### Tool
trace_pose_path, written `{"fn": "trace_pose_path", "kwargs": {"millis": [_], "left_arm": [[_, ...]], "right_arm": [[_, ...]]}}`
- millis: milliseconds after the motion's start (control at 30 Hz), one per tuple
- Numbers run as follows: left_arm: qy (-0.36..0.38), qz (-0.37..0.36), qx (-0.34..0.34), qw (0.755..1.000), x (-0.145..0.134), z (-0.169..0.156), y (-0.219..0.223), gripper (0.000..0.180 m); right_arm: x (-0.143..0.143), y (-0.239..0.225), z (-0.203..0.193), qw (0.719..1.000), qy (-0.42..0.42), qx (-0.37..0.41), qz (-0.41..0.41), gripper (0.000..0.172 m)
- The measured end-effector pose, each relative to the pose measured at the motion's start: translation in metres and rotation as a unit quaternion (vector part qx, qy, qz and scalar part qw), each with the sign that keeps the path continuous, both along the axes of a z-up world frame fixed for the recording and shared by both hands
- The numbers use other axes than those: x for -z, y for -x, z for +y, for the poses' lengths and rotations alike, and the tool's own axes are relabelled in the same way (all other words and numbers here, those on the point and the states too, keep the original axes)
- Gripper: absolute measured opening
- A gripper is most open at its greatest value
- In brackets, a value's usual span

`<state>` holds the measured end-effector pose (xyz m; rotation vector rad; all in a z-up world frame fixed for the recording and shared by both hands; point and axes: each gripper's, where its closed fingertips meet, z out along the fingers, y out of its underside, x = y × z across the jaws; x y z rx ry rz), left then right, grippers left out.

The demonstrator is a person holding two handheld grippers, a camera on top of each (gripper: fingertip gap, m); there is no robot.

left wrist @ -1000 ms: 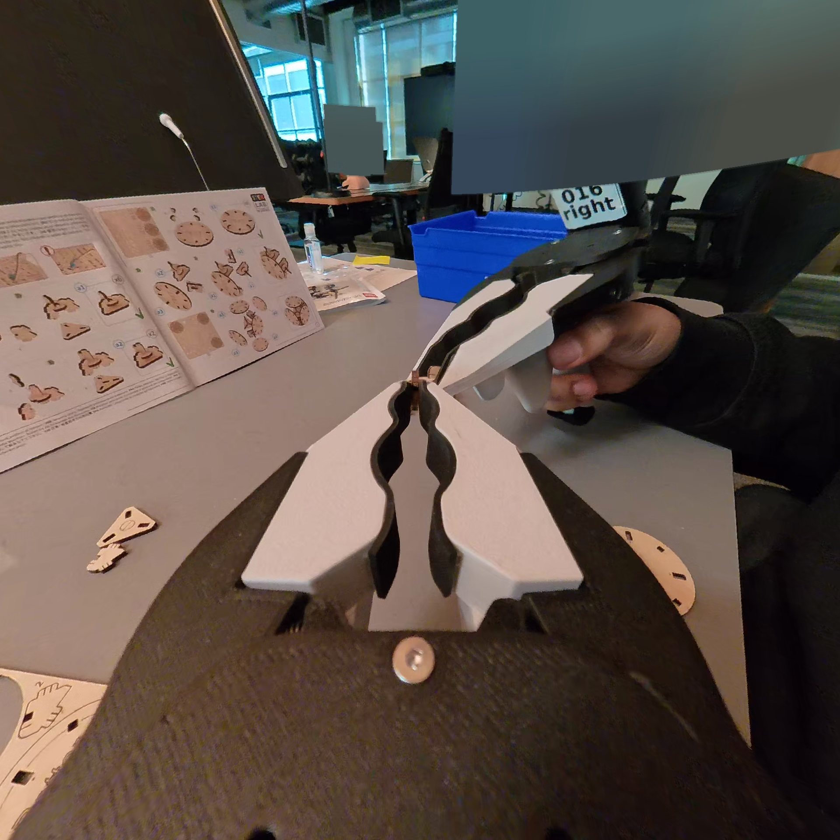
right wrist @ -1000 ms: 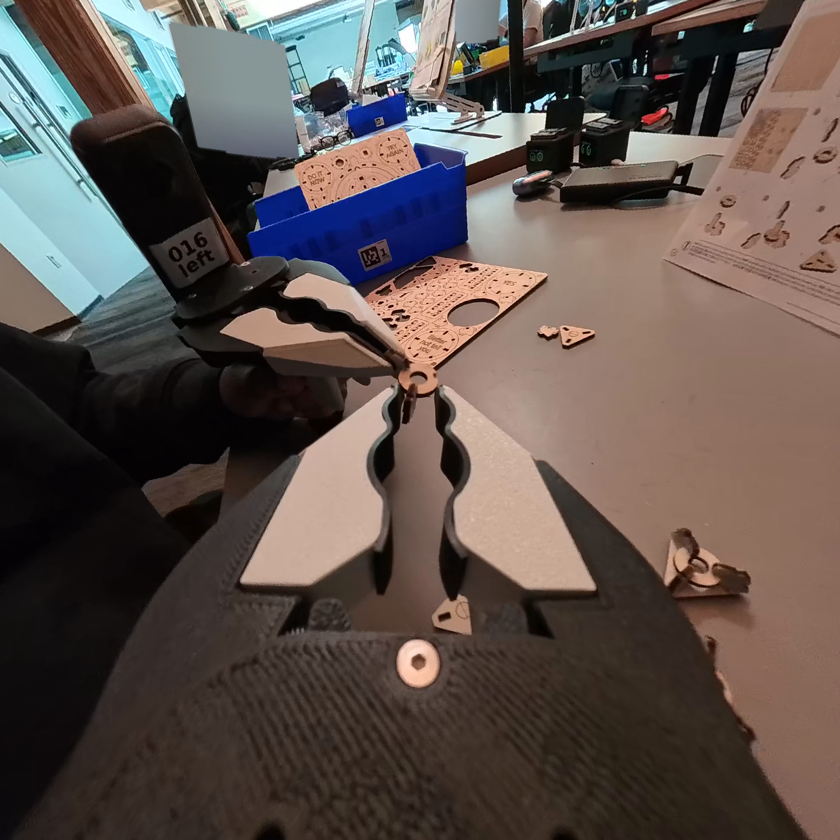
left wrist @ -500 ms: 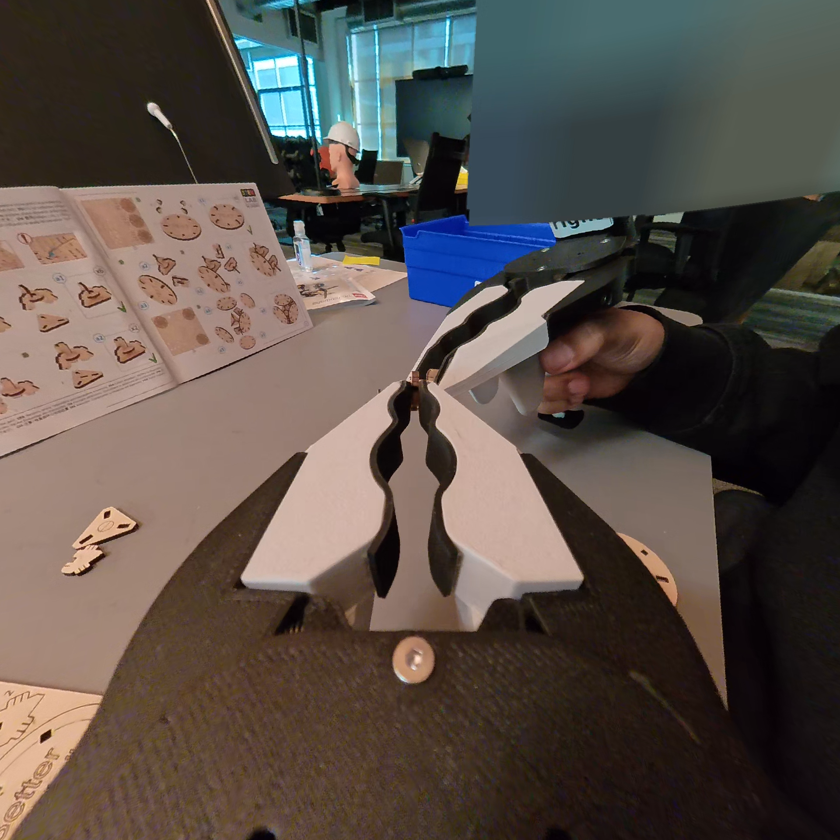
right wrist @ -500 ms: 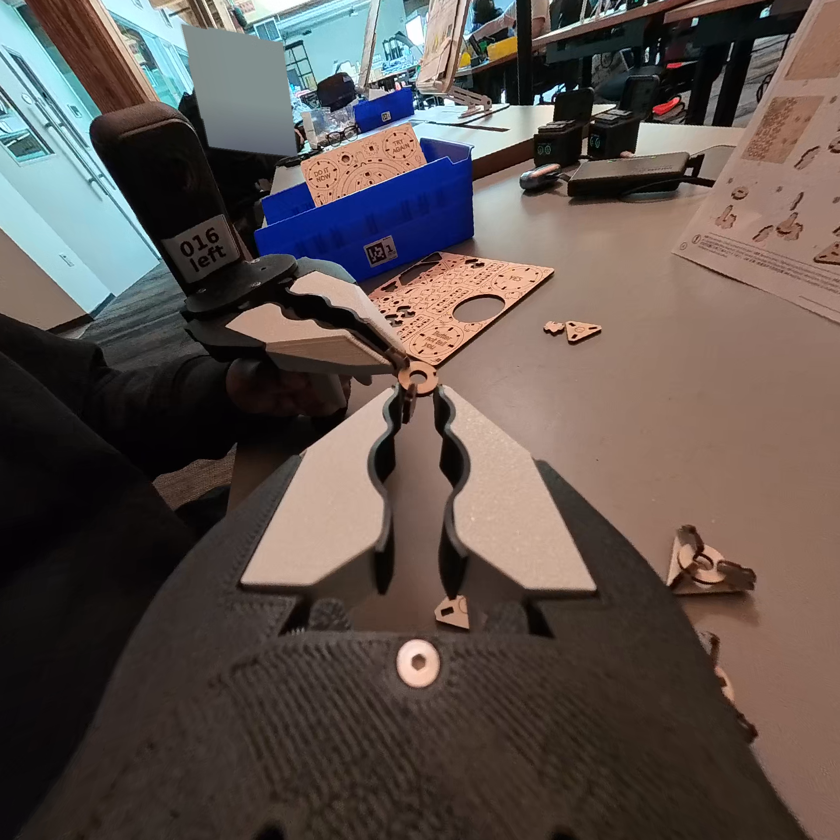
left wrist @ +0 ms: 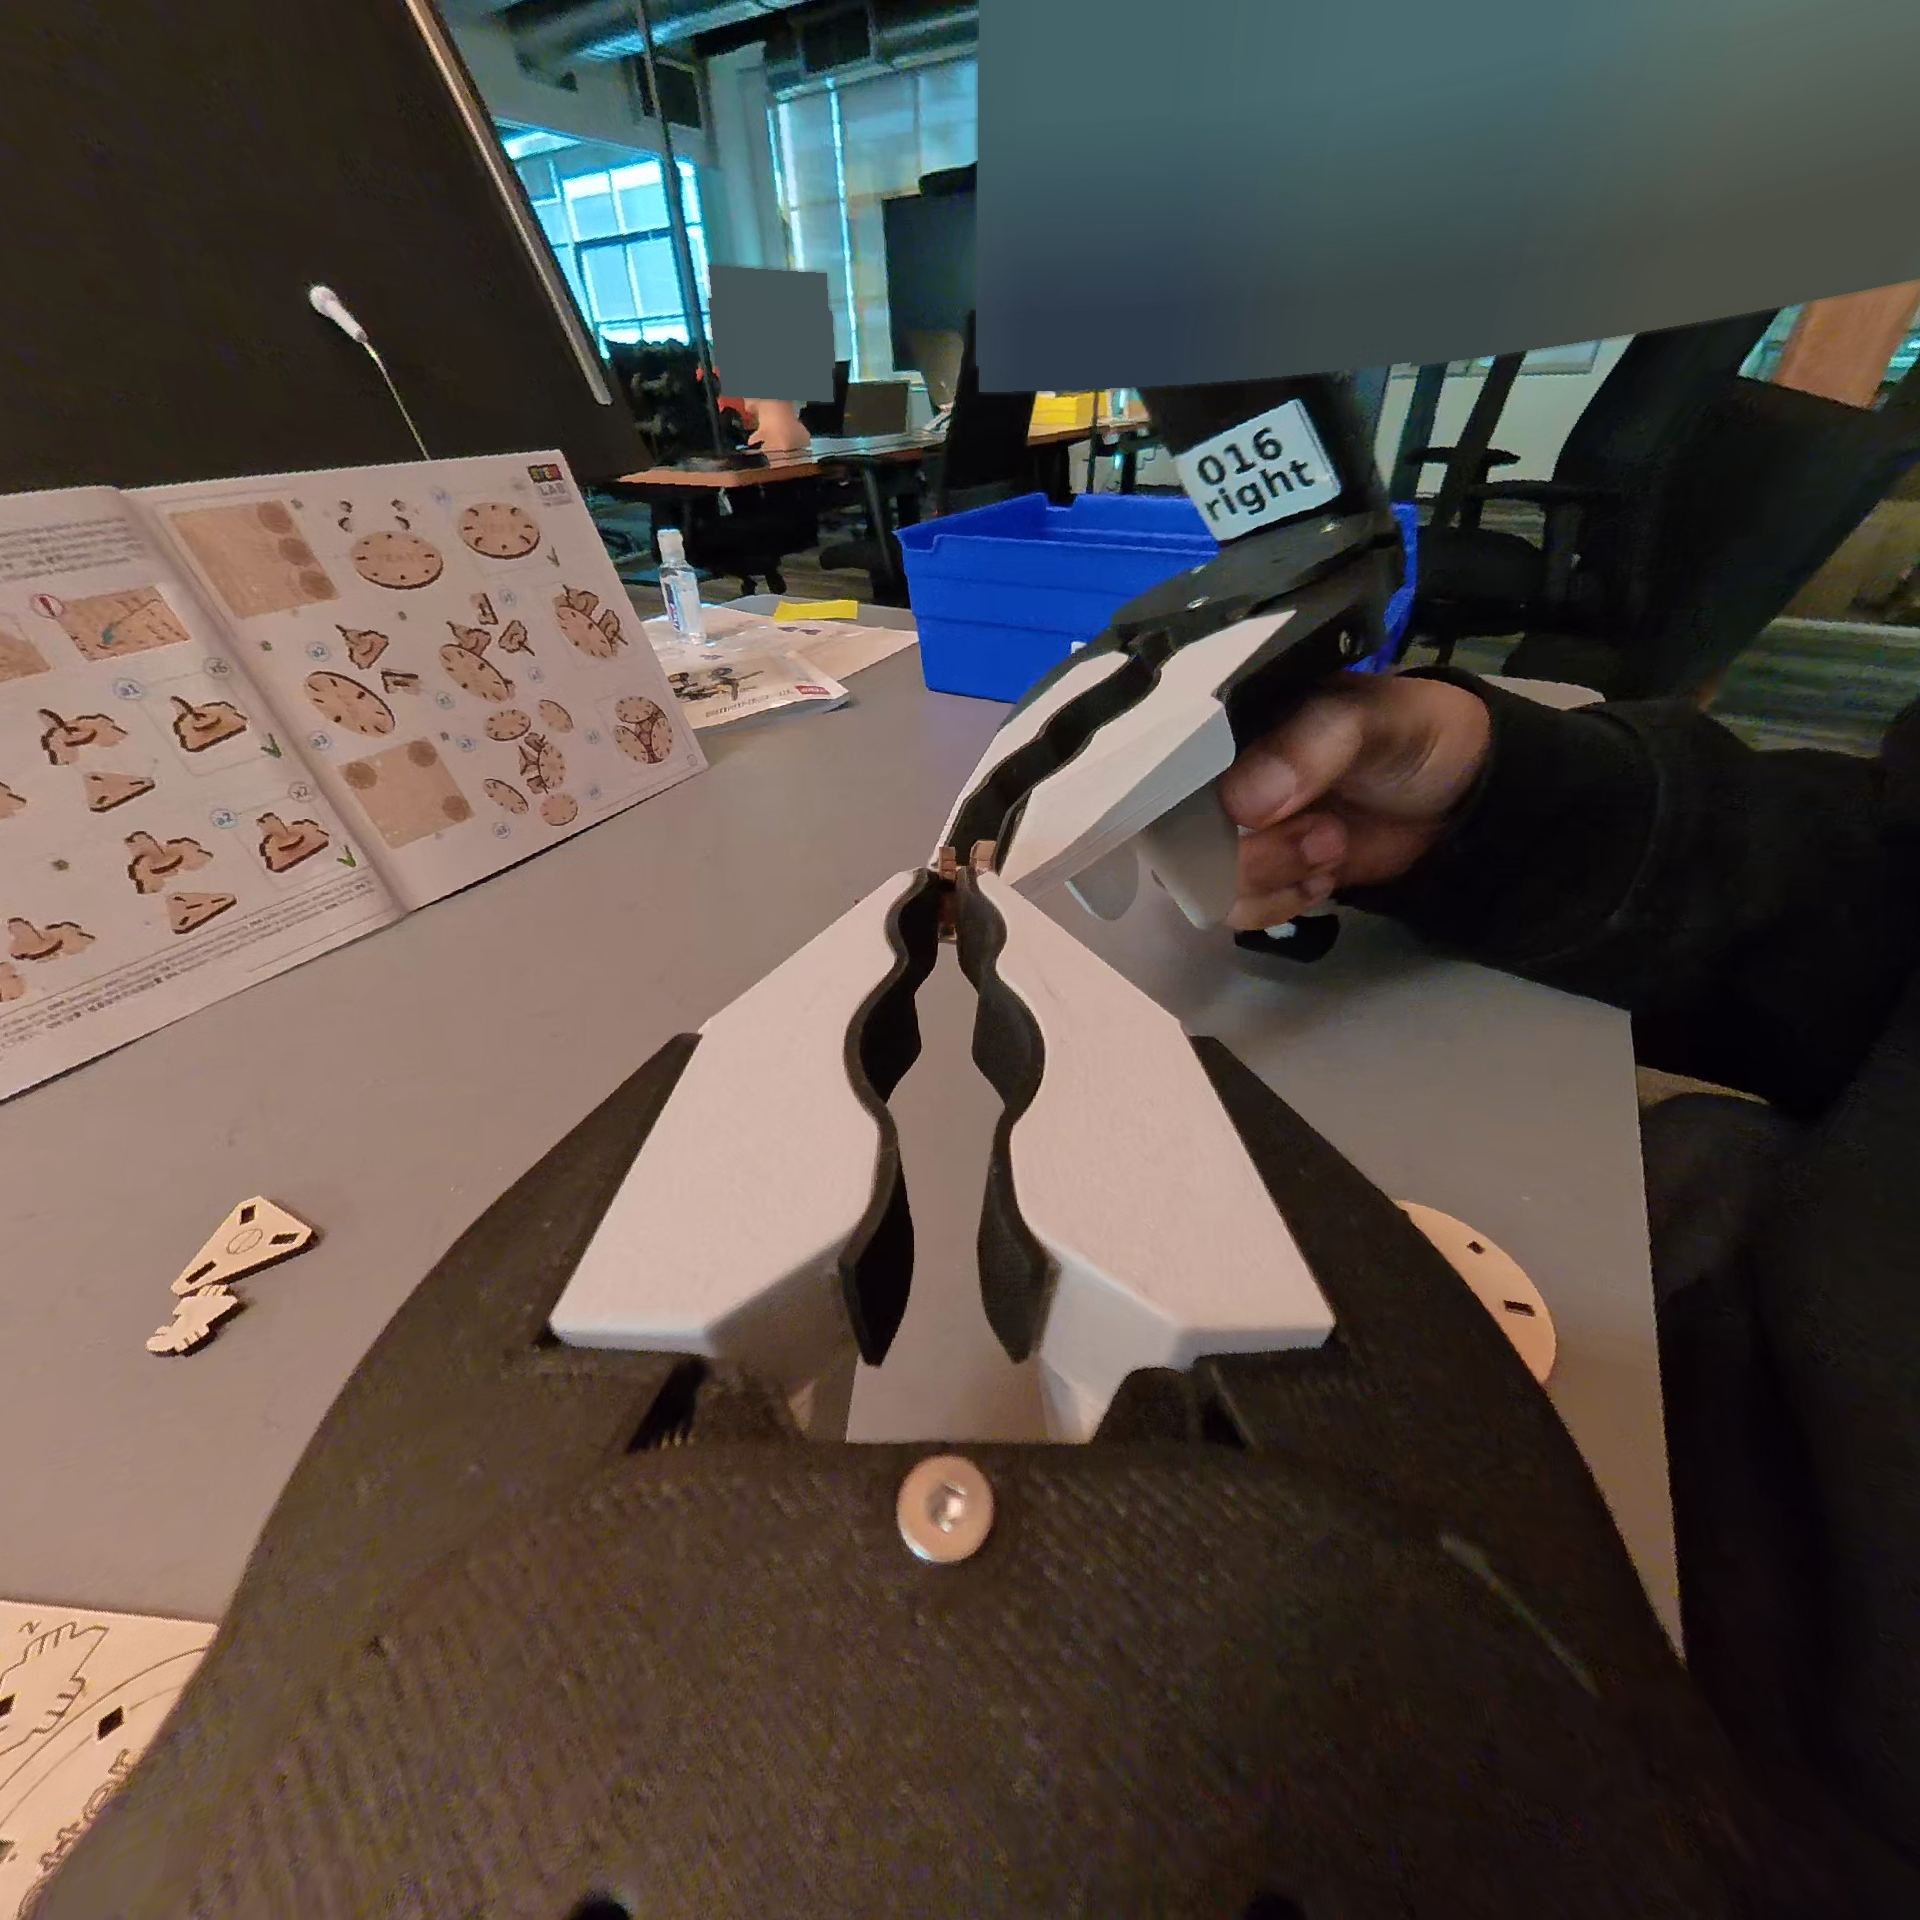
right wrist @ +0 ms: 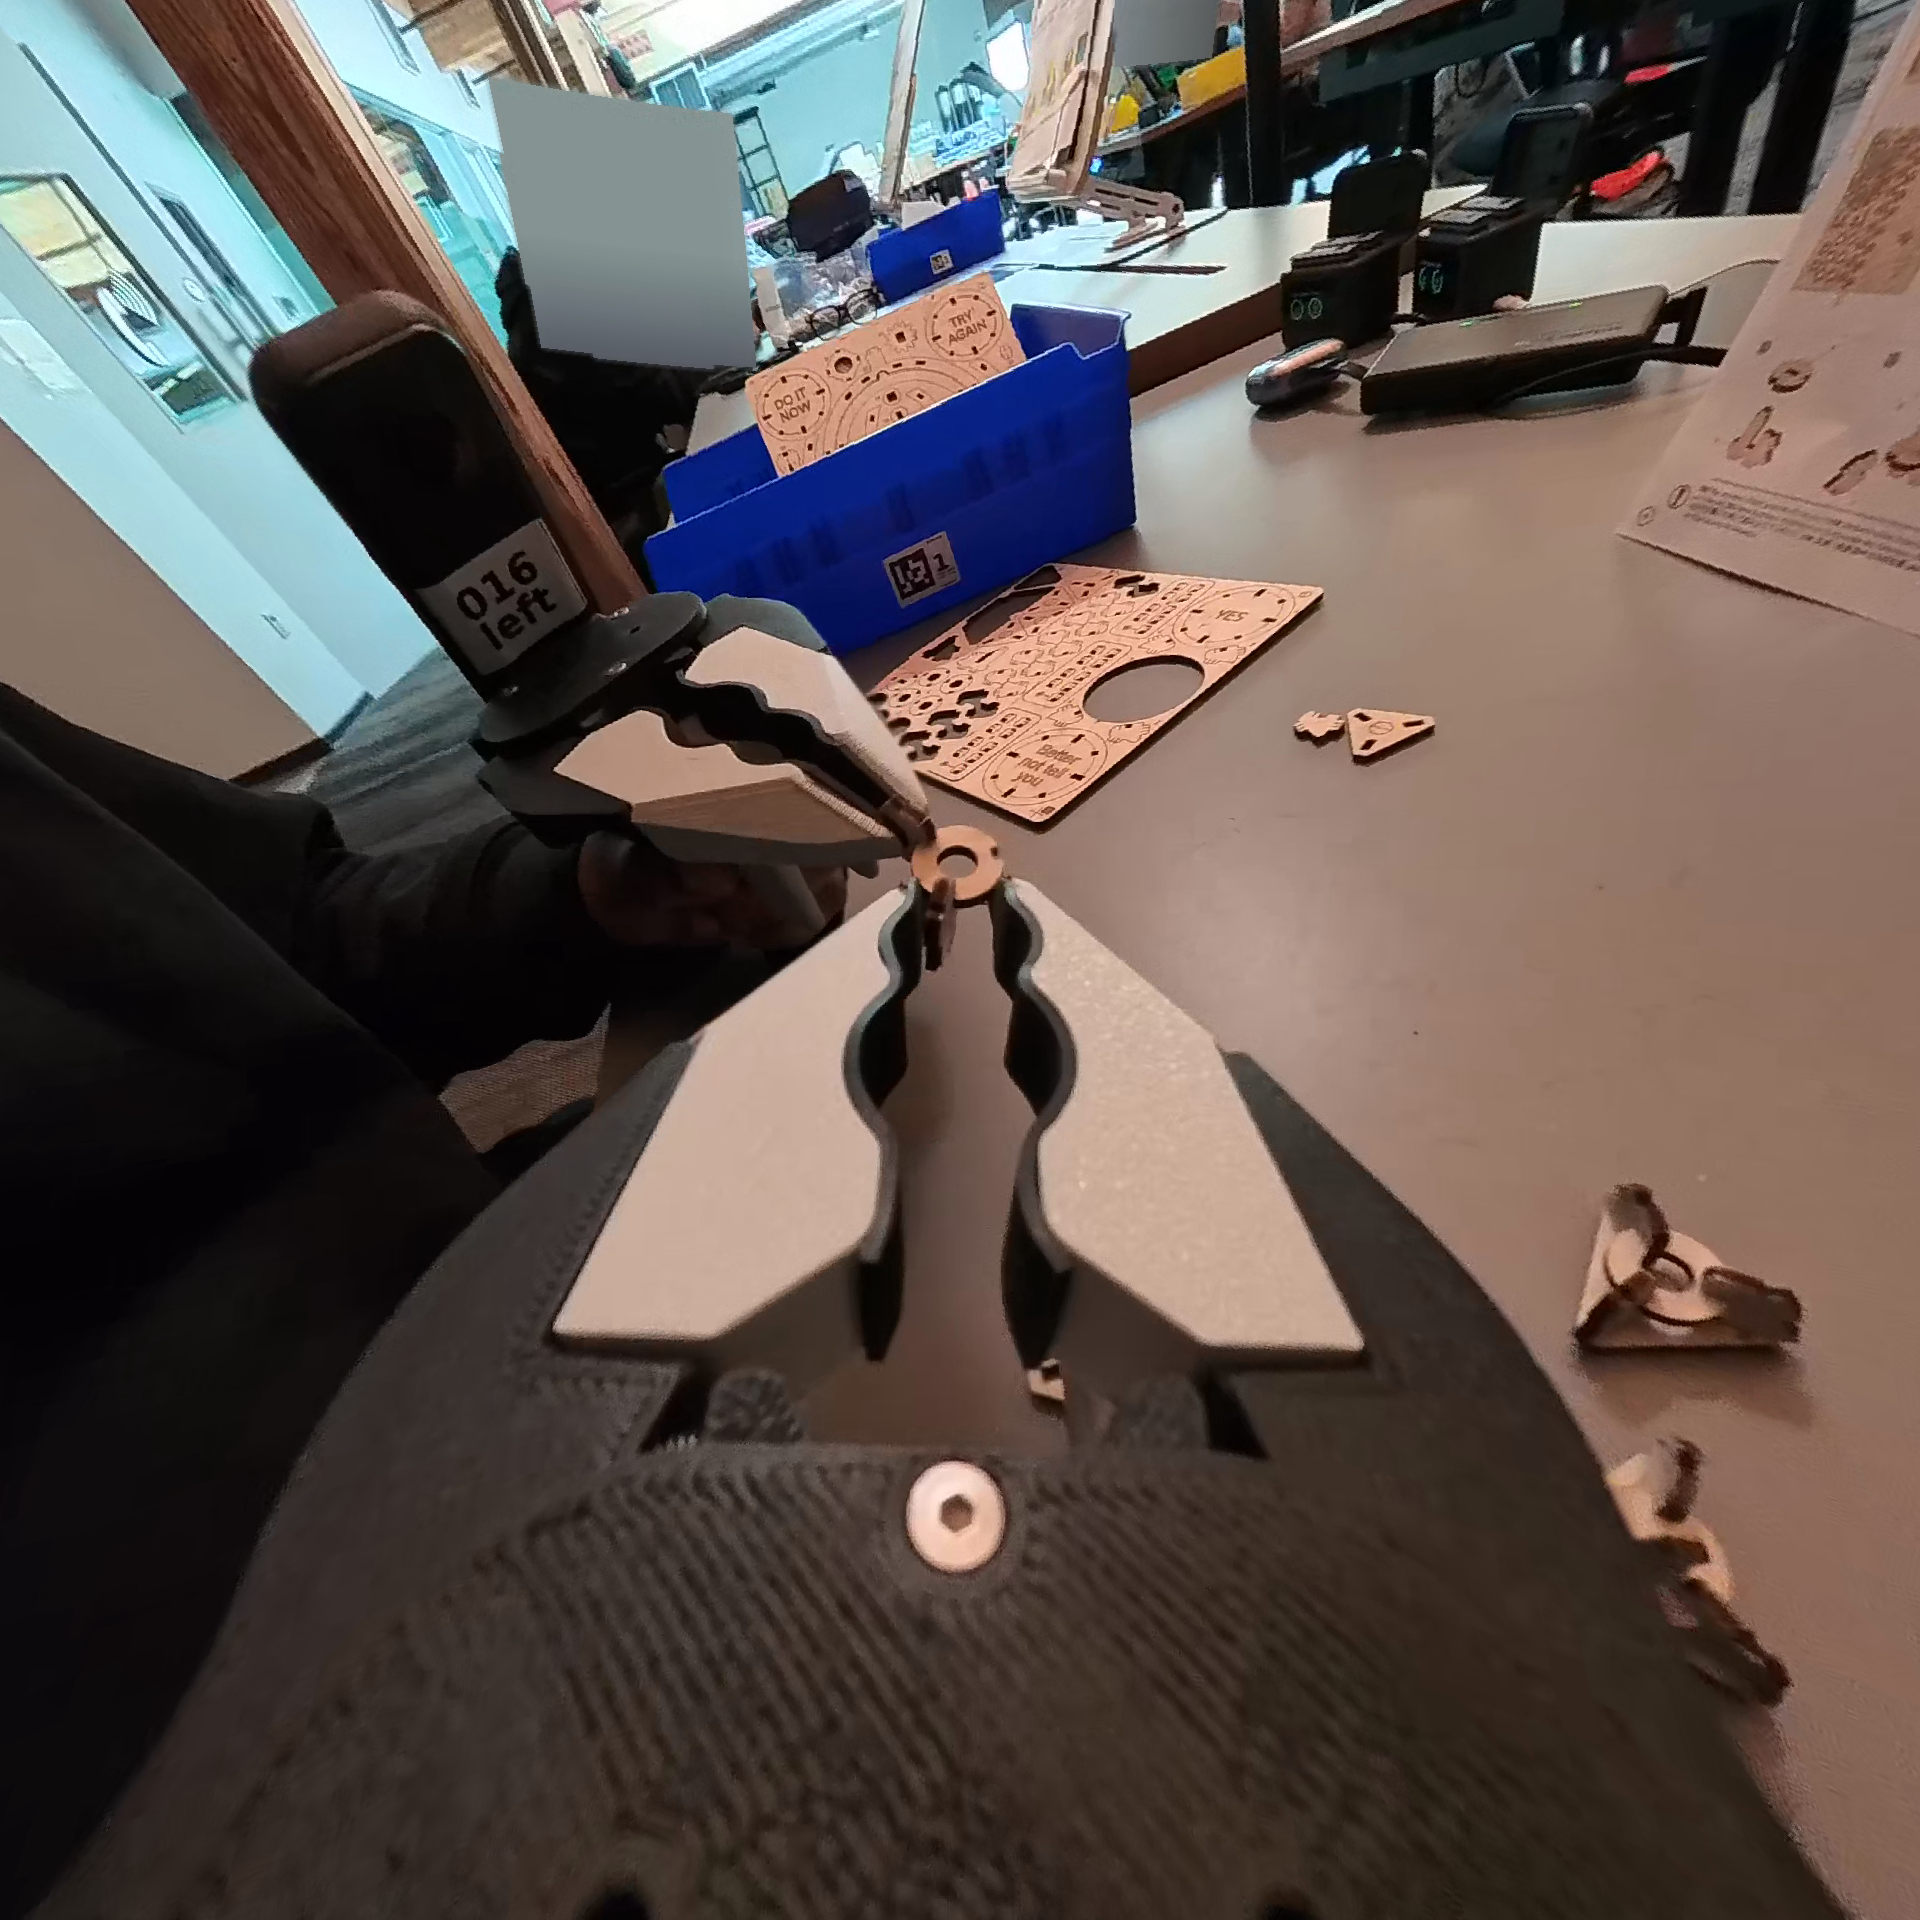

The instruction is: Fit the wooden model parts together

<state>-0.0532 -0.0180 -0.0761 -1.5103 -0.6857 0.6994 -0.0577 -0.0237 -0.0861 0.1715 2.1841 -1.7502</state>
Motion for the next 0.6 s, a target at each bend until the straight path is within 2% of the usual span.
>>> {"fn": "trace_pose_path", "kwargs": {"millis": [300,600], "left_arm": [[-0.013,-0.009,-0.002,1.000,0.0000,-0.0030,0.0016,0.002],[-0.045,-0.019,-0.001,0.999,-0.0025,-0.0091,0.0032,0.023]], "right_arm": [[0.0029,-0.0015,-0.0041,0.999,-0.004,-0.005,-0.037,0.012],[-0.0046,0.0031,-0.0032,1.000,0.019,0.008,-0.015,0.012]]}}
